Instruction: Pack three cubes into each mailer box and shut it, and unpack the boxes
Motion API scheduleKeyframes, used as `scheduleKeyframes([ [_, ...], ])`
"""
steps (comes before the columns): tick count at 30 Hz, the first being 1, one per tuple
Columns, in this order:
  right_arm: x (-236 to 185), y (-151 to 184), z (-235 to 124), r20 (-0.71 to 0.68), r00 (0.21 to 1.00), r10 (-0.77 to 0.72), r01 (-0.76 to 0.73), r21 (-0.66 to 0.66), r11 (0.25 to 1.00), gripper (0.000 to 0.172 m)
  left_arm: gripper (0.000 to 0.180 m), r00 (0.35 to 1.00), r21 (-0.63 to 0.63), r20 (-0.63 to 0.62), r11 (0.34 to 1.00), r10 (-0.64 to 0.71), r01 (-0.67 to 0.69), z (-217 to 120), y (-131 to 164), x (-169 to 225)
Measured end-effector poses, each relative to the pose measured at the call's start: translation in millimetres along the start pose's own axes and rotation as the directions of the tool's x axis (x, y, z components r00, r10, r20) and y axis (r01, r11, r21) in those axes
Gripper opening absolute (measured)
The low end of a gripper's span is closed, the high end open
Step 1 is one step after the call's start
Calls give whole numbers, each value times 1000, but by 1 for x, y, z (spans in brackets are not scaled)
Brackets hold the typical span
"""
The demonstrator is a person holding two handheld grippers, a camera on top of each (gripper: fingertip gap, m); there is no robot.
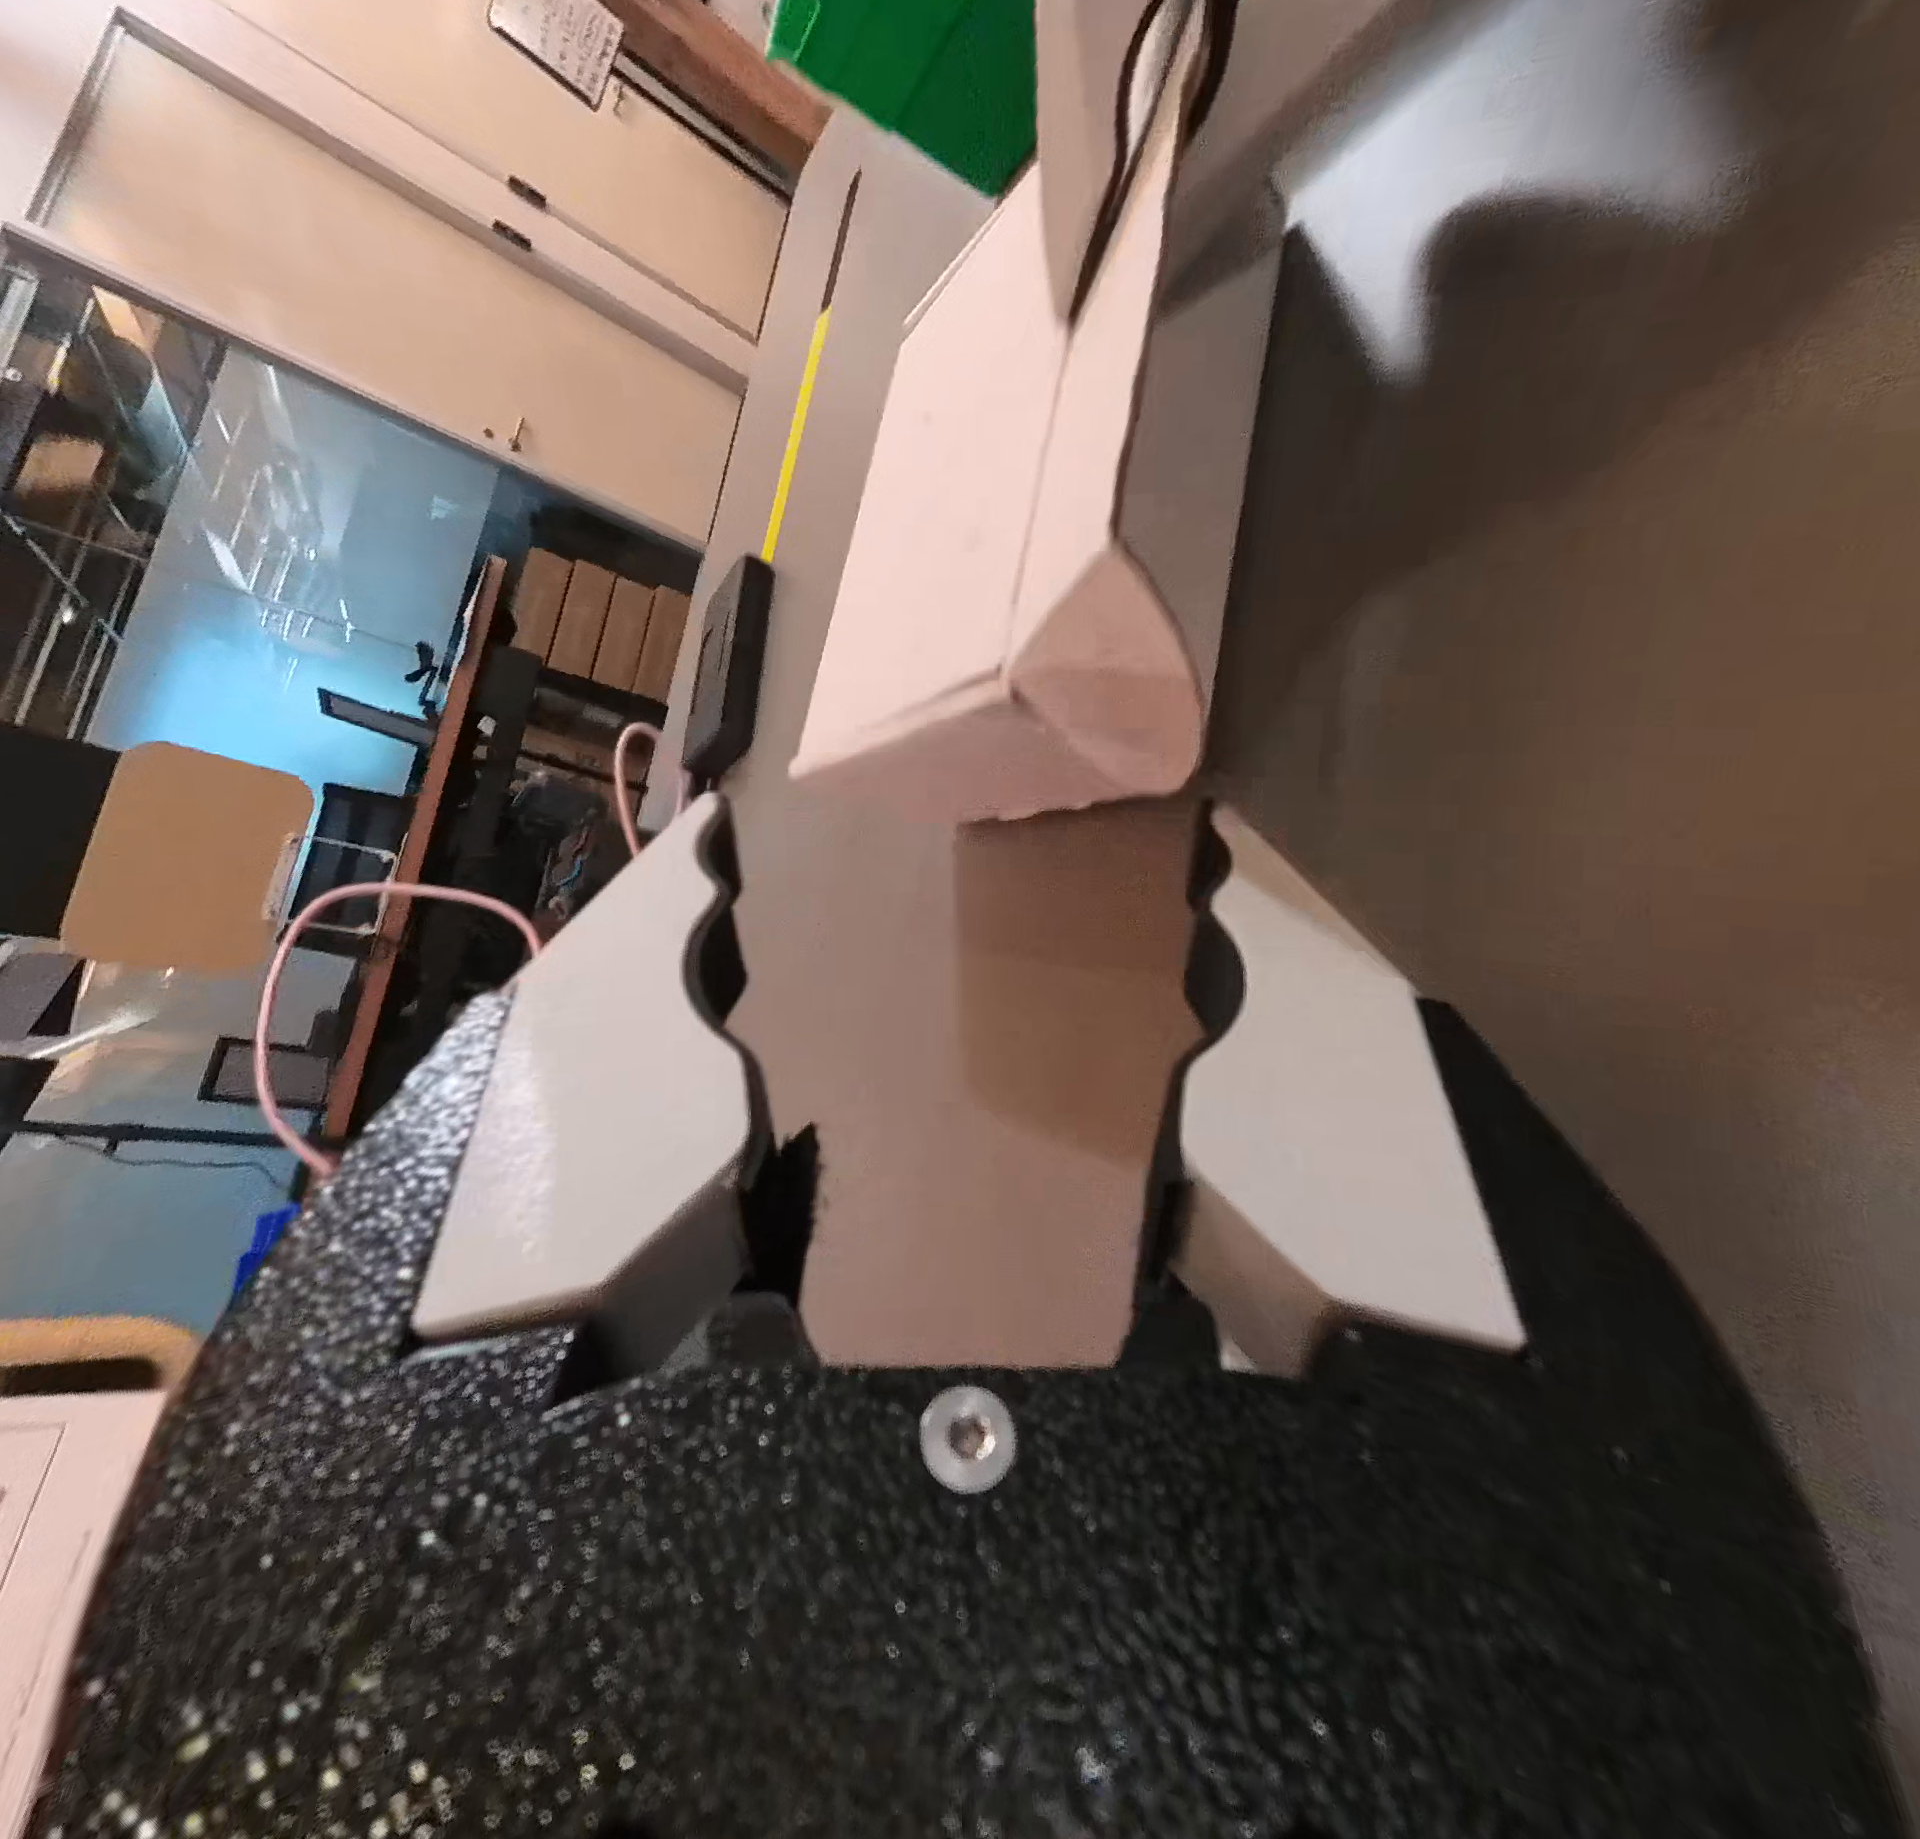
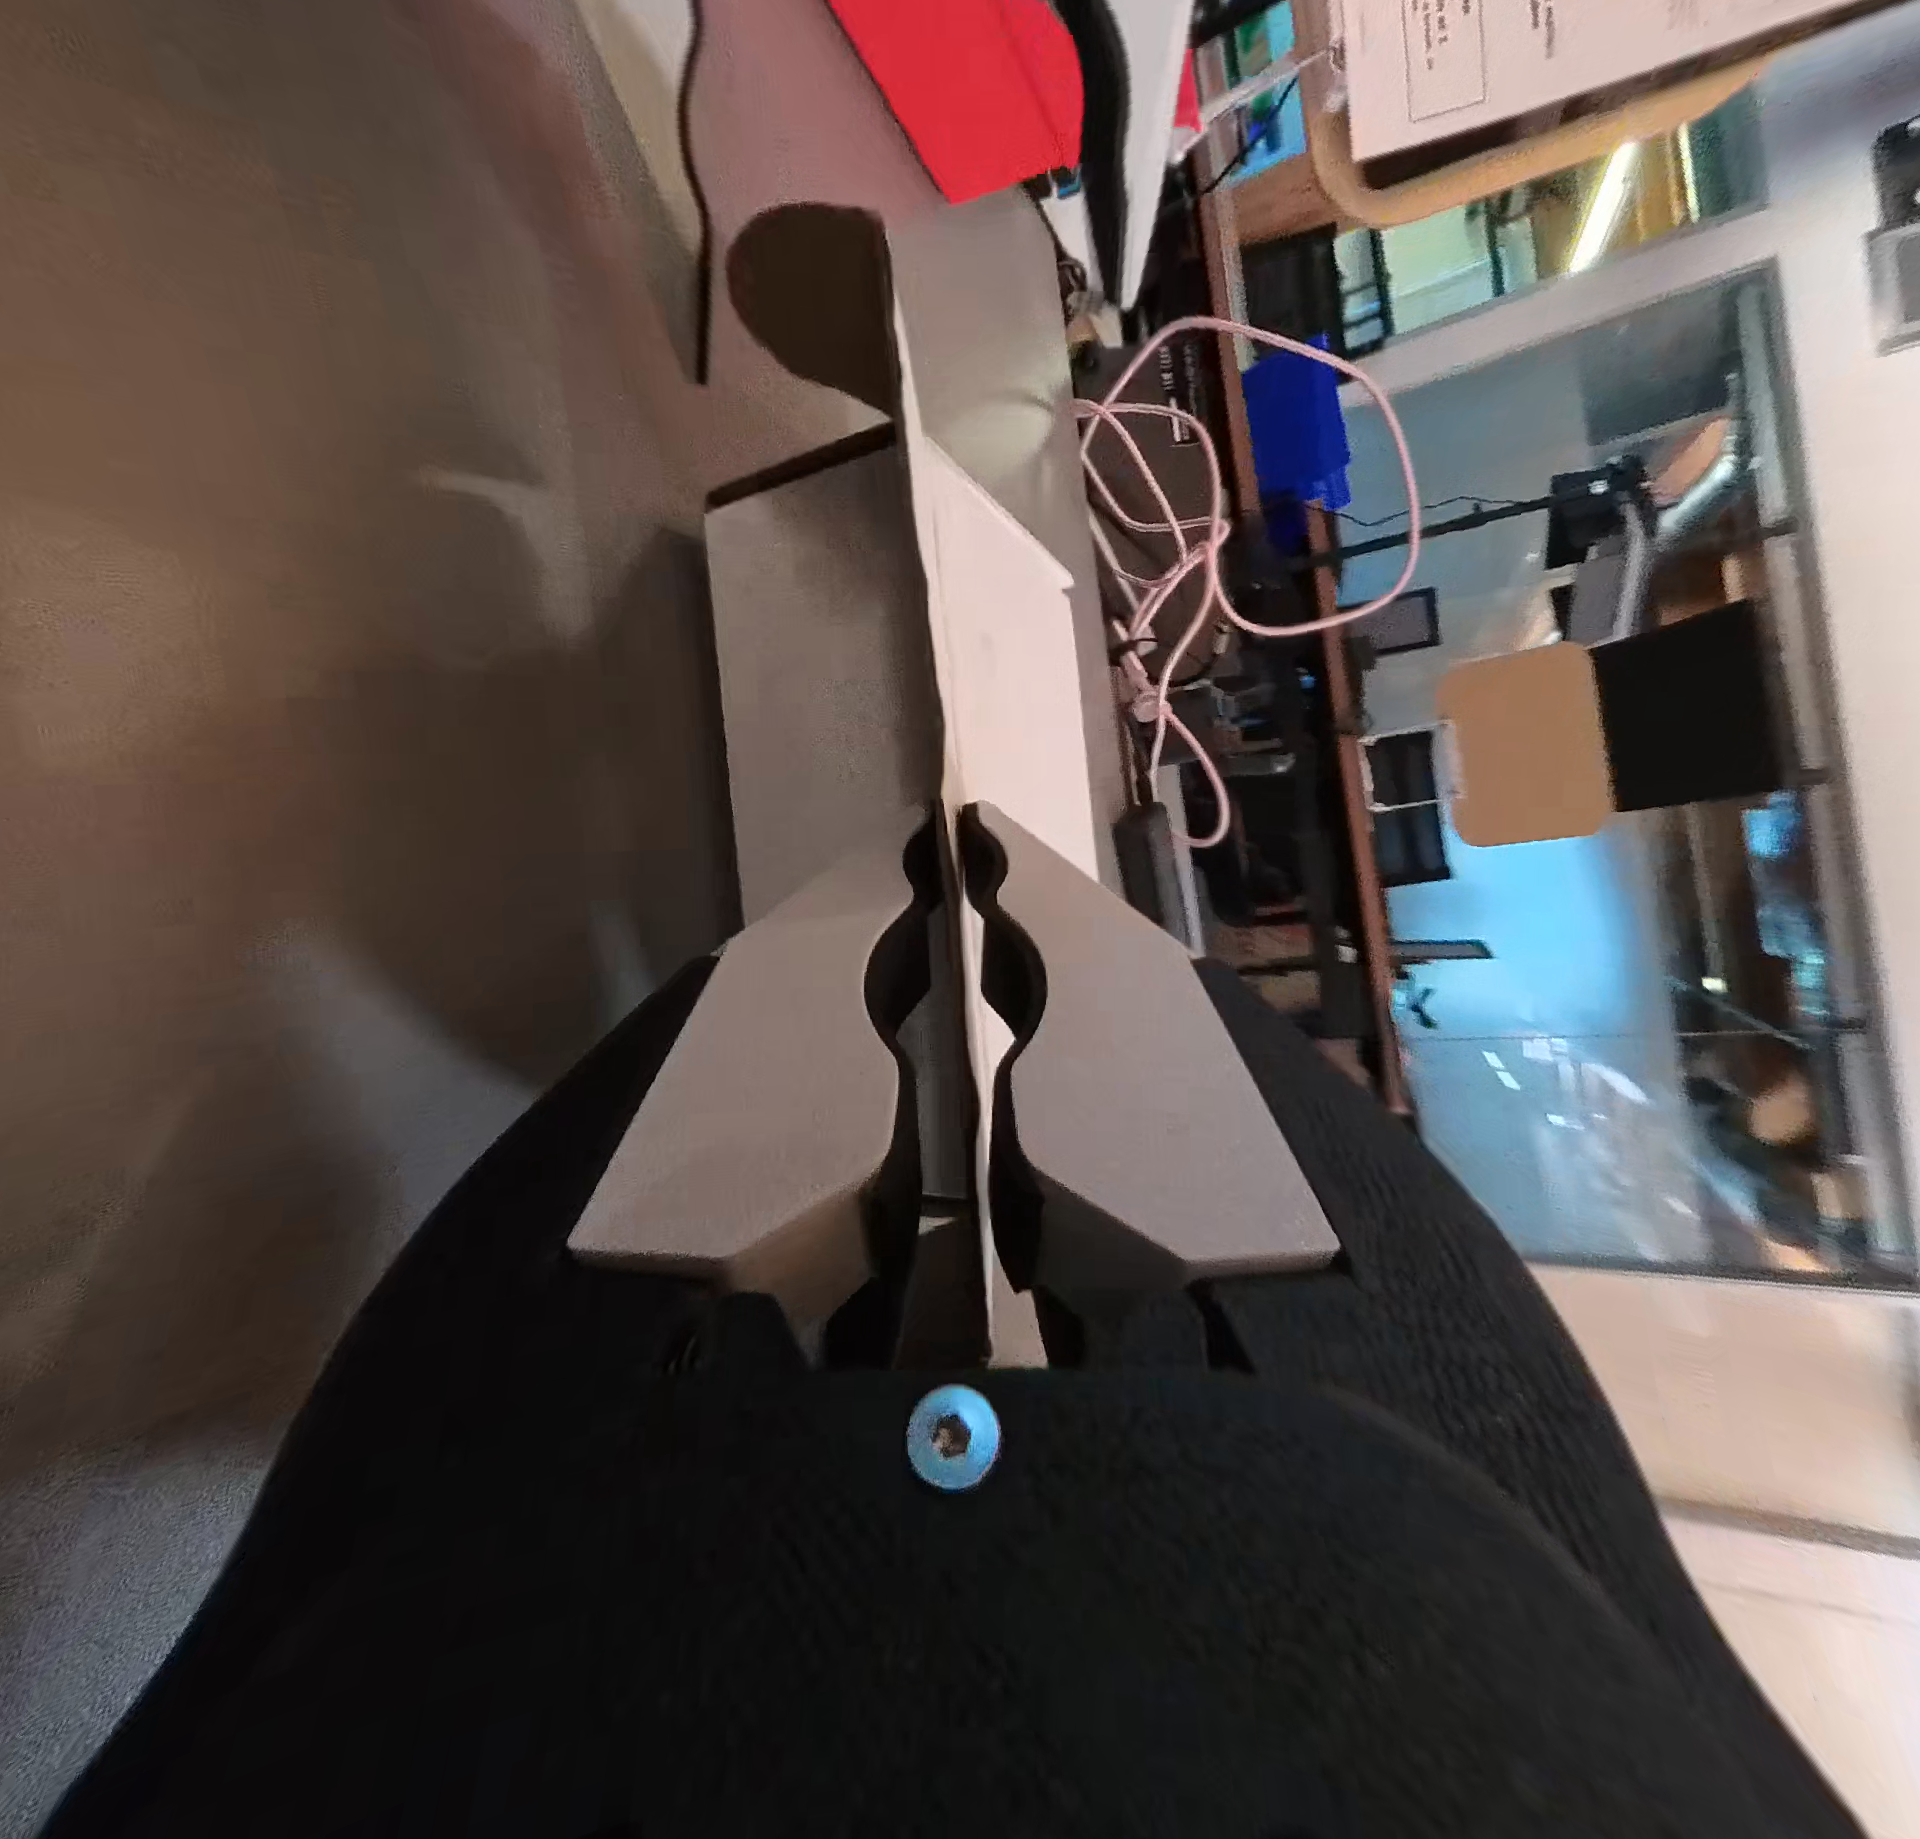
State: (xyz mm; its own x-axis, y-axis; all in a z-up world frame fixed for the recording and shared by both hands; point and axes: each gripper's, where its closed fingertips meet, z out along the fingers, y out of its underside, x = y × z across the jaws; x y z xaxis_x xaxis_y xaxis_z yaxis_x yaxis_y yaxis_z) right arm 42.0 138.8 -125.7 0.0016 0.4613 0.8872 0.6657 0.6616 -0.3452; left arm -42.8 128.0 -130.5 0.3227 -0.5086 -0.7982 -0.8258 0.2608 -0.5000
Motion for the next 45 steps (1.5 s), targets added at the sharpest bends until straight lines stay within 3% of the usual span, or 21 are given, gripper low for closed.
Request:
scheduleKeyframes([
  [2,4,1,-2,18,998,65,-66,30,997,0,101,1000,-17,10,1000,26,-26,2,6,-3],
  [5,11,1,-6,51,984,173,-177,93,980,1,109,995,-41,9,994,97,-97,16,7,1],
  [8,16,2,-12,77,966,245,-254,142,957,1,102,988,-33,46,989,146,-145,32,1,0],
  [12,15,2,-19,111,958,263,-280,185,942,1,100,947,21,106,952,302,-306,48,-13,-2],
  [15,14,1,-21,114,961,254,-272,197,942,1,86,910,42,146,917,387,-397,59,-19,1],
  [18,16,4,-23,79,965,252,-263,206,943,4,75,910,64,147,914,389,-401,60,-22,6],
  [20,24,4,-26,21,963,270,-268,225,937,24,65,947,102,114,945,300,-312,55,-27,7],
  [23,61,-4,-51,-165,924,344,-271,351,897,53,64,998,136,36,990,41,-46,48,-33,3],
  [26,96,1,-90,-487,837,248,-85,333,939,52,64,972,176,-45,956,-231,235,38,-43,-4],
  [28,103,4,-102,-542,794,277,-90,345,934,50,63,912,183,-122,894,-392,409,33,-47,-8],
  [33,103,22,-90,-383,745,547,-372,442,816,52,63,786,162,-268,778,-558,607,31,-46,-5],
  [38,90,54,-61,-172,604,778,-686,384,618,53,63,682,98,-374,705,-628,703,36,-37,4],
  [41,87,59,-53,-99,539,837,-761,369,534,40,63,643,67,-400,679,-653,731,37,-34,4],
  [45,97,66,-44,-96,502,859,-801,323,504,24,63,614,22,-390,659,-686,751,38,-32,3],
])
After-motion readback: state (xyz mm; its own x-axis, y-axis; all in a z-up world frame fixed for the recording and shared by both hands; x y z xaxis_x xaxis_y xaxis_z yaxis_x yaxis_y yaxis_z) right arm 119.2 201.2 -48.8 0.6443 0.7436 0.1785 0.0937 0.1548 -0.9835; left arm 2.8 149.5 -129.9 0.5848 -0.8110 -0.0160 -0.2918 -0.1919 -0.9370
